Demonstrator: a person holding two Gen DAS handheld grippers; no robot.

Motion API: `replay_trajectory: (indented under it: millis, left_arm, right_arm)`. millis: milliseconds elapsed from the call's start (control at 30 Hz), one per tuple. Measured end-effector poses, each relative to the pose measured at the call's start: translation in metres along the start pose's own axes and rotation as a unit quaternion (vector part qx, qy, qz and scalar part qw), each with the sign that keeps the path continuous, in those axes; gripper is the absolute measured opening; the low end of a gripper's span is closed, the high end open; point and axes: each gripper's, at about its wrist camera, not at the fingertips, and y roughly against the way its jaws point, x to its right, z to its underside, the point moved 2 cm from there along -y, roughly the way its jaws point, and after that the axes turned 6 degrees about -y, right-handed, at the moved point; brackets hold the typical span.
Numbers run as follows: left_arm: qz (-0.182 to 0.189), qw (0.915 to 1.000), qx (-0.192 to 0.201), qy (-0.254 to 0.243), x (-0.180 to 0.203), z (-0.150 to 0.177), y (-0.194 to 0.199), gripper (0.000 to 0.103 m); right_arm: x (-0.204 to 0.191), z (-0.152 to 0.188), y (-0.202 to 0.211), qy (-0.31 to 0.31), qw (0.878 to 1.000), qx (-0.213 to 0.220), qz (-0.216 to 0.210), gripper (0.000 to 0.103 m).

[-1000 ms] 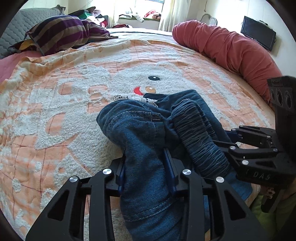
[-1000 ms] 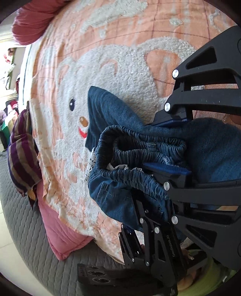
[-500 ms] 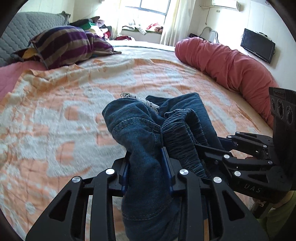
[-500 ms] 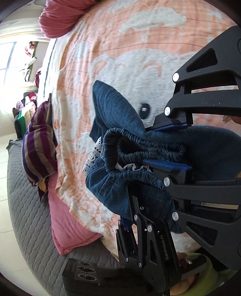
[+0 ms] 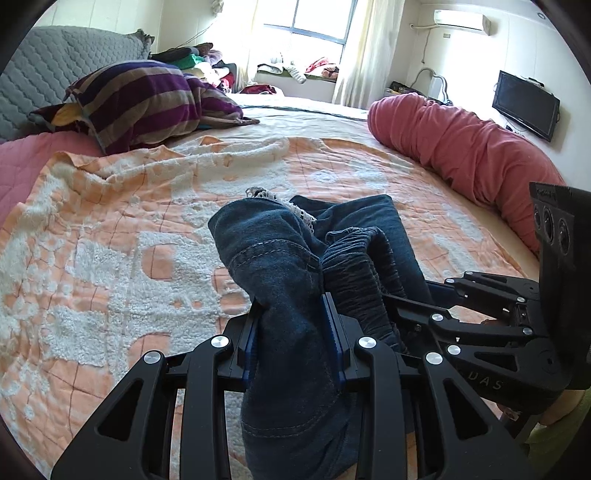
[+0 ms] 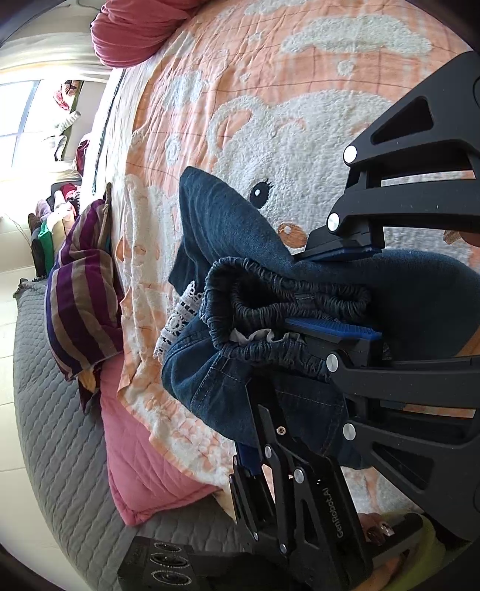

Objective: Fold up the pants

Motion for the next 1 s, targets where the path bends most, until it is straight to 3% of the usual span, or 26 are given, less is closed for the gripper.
replay_trajectory:
  millis: [433,667,1000]
  left_arm:
    - [-0.018,0.9995,-0.024,0.011,-0.020,0.016,-0.024,0.030]
    - [-0.031,0.9985,-0.044,0.013,-0.023,0.025,-0.033,0.039]
    - [-0.038,0.9976,-0.058,0.008,-0.023,0.033,-0.042,0.047]
  right_arm:
    - [0.015,0.014,-0.031,-0.021,0.999,-0.031,0.018,0.024]
    - [0.022,0.018,-0.036,-0.037,0.998,-0.042,0.031,0.029]
    - [0.036,0.024,-0.040,-0.059,0.995,-0.052,0.062,0.051]
